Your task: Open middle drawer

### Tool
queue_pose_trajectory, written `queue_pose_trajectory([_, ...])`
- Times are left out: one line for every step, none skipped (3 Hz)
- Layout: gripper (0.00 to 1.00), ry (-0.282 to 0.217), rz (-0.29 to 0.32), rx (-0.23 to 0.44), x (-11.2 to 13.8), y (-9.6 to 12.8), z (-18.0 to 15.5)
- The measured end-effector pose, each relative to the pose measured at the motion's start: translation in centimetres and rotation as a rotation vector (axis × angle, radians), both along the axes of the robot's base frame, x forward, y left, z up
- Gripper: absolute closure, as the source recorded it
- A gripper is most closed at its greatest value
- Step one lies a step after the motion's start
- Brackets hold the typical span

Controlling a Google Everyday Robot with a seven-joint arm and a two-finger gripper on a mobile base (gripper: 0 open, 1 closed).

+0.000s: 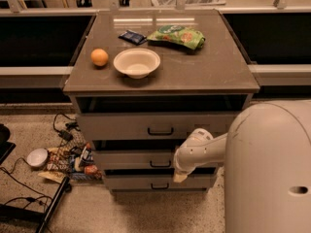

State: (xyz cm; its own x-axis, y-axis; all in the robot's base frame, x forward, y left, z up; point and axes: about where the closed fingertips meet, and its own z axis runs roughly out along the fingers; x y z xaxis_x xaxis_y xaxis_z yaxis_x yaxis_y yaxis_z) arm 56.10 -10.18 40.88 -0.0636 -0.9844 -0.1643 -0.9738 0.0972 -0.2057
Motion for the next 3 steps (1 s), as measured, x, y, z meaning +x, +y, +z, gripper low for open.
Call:
queue_pose_trajectory([0.65,0.01,-0.021,0.0,-1.03,-0.73,-0.21])
queue_pose_trajectory([0.87,0.01,-0.021,0.0,-1.03,-0.73,-0.21])
queue_pose_trajectory([1.0,0.01,-0.021,0.0,-1.03,-0.73,0.16])
